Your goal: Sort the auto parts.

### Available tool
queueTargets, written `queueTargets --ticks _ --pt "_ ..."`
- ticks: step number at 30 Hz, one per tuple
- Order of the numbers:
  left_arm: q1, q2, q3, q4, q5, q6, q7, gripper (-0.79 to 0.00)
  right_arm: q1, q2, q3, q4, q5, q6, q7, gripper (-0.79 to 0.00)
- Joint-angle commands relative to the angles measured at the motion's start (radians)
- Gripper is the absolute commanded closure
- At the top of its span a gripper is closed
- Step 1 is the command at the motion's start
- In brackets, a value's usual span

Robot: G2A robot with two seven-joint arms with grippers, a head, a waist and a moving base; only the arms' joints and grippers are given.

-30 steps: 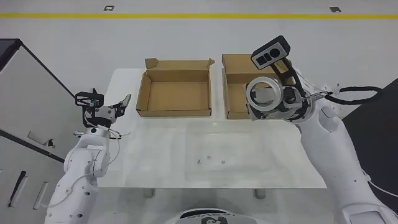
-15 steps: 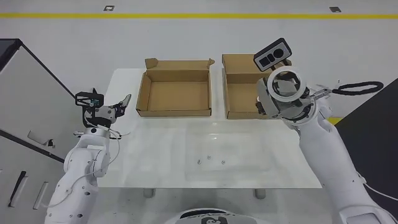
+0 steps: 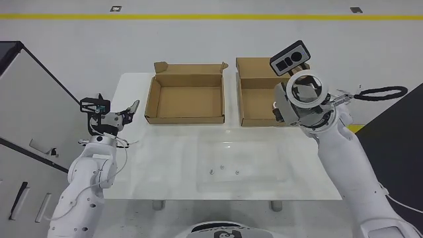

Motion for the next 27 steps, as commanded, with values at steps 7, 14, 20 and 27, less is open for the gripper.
queueTargets --ticks 7,14,20,27 --pt "0.000 0.000 0.000 0.000 0.000 0.000 0.000 -0.785 -0.003 0.000 0.002 -0.004 -0.017 0.000 -0.024 0.000" --pt "0.000 0.000 0.000 0.000 0.000 0.000 0.000 -0.785 -0.057 0.020 0.111 0.017 -0.214 0.019 -0.086 0.000" --pt "0.000 0.000 0.000 0.000 0.000 0.000 0.000 -0.785 -0.132 0.054 0.274 0.041 -0.460 0.082 -0.118 0.000" --pt "0.000 0.000 0.000 0.000 0.000 0.000 0.000 -0.785 -0.198 0.085 0.423 0.030 -0.740 0.151 -0.202 0.000"
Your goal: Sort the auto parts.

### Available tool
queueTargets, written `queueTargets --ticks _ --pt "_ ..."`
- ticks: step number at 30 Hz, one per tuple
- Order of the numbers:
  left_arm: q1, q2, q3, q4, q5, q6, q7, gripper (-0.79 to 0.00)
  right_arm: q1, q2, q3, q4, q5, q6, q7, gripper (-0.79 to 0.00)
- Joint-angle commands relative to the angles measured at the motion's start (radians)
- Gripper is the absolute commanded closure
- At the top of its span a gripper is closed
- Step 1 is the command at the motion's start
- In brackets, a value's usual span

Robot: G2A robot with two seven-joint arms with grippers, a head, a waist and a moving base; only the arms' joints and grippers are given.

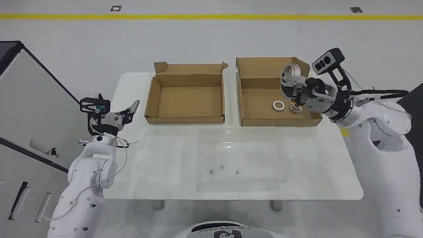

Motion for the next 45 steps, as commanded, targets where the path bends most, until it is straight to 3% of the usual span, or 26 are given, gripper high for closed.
queueTargets --ticks 1,6,10,23,30,45 --pt "0.000 0.000 0.000 0.000 0.000 0.000 0.000 -0.785 -0.010 0.009 0.032 -0.009 -0.143 0.028 -0.037 0.000" --pt "0.000 0.000 0.000 0.000 0.000 0.000 0.000 -0.785 0.027 0.032 0.054 -0.033 -0.396 0.123 -0.083 0.000" --pt "0.000 0.000 0.000 0.000 0.000 0.000 0.000 -0.785 0.113 0.050 0.006 -0.015 -0.648 0.148 -0.092 0.000" --pt "0.000 0.000 0.000 0.000 0.000 0.000 0.000 -0.785 0.464 0.049 -0.370 0.270 -1.223 0.100 -0.091 0.000" --pt "0.000 0.000 0.000 0.000 0.000 0.000 0.000 -0.785 0.547 0.025 -0.519 0.413 -1.343 0.091 -0.100 0.000" --pt "0.000 0.000 0.000 0.000 0.000 0.000 0.000 -0.785 0.583 -0.031 -0.677 0.627 -1.345 0.085 -0.141 0.000"
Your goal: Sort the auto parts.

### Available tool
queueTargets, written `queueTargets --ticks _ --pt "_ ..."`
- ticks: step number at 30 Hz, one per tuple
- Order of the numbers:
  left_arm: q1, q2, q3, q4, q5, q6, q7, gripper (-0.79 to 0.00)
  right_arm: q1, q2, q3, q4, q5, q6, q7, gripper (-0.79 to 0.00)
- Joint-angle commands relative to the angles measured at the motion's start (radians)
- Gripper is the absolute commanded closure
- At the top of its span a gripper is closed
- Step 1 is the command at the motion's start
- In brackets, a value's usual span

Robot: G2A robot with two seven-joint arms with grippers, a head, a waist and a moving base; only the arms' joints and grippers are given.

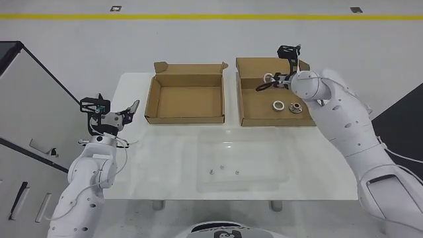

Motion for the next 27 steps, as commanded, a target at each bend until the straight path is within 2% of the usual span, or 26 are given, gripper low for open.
queueTargets --ticks 1,17,22,27 --pt "0.000 0.000 0.000 0.000 0.000 0.000 0.000 -0.785 0.001 -0.006 -0.008 0.020 0.018 -0.011 -0.001 0.000" --pt "0.000 0.000 0.000 0.000 0.000 0.000 0.000 -0.785 -0.010 -0.013 -0.029 0.036 -0.007 -0.026 -0.027 0.000" --pt "0.000 0.000 0.000 0.000 0.000 0.000 0.000 -0.785 0.049 -0.053 -0.106 0.154 0.014 -0.005 -0.010 0.000" --pt "0.000 0.000 0.000 0.000 0.000 0.000 0.000 -0.785 0.114 -0.107 -0.191 0.296 0.059 -0.026 -0.015 0.000"
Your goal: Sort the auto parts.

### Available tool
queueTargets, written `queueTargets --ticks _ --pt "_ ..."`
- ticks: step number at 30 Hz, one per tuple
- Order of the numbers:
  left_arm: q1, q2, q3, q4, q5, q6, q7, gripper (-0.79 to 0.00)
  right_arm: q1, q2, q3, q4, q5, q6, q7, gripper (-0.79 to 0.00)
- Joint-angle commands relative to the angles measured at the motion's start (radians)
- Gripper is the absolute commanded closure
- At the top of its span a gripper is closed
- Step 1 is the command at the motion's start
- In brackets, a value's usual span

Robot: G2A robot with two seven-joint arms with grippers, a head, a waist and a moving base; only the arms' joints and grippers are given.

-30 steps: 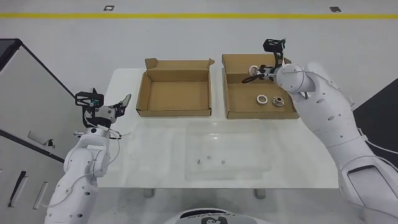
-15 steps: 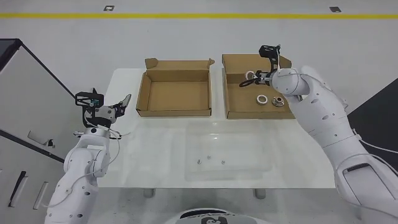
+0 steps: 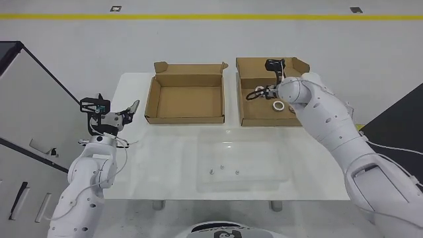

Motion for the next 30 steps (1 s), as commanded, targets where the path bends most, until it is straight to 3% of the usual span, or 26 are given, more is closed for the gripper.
queueTargets --ticks 1,10,23,24,26,28,30 --pt "0.000 0.000 0.000 0.000 0.000 0.000 0.000 -0.785 0.027 -0.024 -0.034 0.068 0.015 -0.002 -0.008 0.000" --pt "0.000 0.000 0.000 0.000 0.000 0.000 0.000 -0.785 0.104 -0.105 -0.114 0.263 0.058 0.000 -0.026 0.000" --pt "0.000 0.000 0.000 0.000 0.000 0.000 0.000 -0.785 0.155 -0.178 -0.160 0.429 0.066 -0.038 -0.040 0.000" --pt "0.000 0.000 0.000 0.000 0.000 0.000 0.000 -0.785 0.157 -0.182 -0.162 0.435 0.064 -0.041 -0.042 -0.012" --pt "0.000 0.000 0.000 0.000 0.000 0.000 0.000 -0.785 0.161 -0.189 -0.163 0.450 0.065 -0.048 -0.044 -0.209" --pt "0.000 0.000 0.000 0.000 0.000 0.000 0.000 -0.785 0.164 -0.195 -0.164 0.459 0.065 -0.059 -0.049 -0.308" --pt "0.000 0.000 0.000 0.000 0.000 0.000 0.000 -0.785 0.166 -0.200 -0.161 0.470 0.068 -0.065 -0.054 -0.329"
